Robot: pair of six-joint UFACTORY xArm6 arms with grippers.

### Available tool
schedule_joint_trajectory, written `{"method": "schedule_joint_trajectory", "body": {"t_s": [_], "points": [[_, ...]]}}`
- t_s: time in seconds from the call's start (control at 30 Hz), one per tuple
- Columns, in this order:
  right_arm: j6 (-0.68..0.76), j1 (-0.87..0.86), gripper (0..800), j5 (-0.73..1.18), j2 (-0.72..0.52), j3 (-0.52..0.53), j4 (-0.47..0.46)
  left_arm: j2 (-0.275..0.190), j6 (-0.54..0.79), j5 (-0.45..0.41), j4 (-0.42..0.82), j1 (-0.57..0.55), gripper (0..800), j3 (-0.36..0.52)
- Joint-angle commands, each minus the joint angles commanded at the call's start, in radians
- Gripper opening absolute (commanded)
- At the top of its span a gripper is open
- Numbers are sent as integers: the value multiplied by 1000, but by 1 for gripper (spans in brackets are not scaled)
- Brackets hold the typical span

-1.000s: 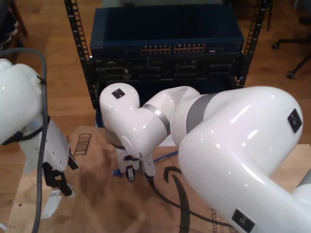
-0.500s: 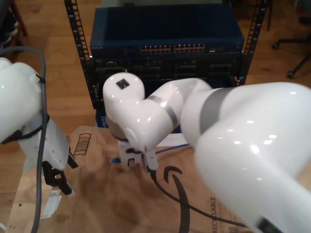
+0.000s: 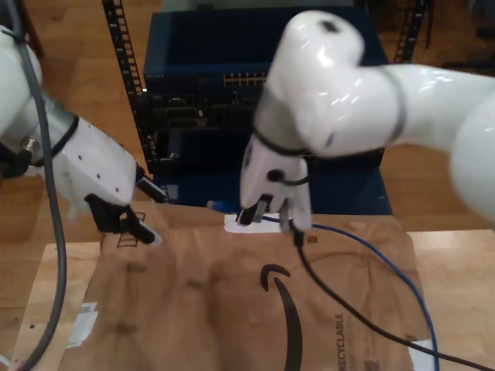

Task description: Grab the cable and plug it in

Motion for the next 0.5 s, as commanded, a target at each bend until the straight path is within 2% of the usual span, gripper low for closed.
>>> {"method": "schedule_joint_trajectory", "body": {"t_s": [0.13, 0.2, 0.27, 0.5], "points": [[-97, -71, 34, 114, -34, 0, 149, 86, 32, 126, -206, 84, 799, -57], [-127, -97, 37, 149, -37, 0, 189, 109, 61, 184, -305, 114, 798, -72], [-161, -97, 37, 160, -43, 2, 207, 110, 78, 212, -364, 115, 797, -74], [-181, -103, 37, 175, -41, -6, 233, 110, 141, 288, -371, 115, 791, -60]]}}
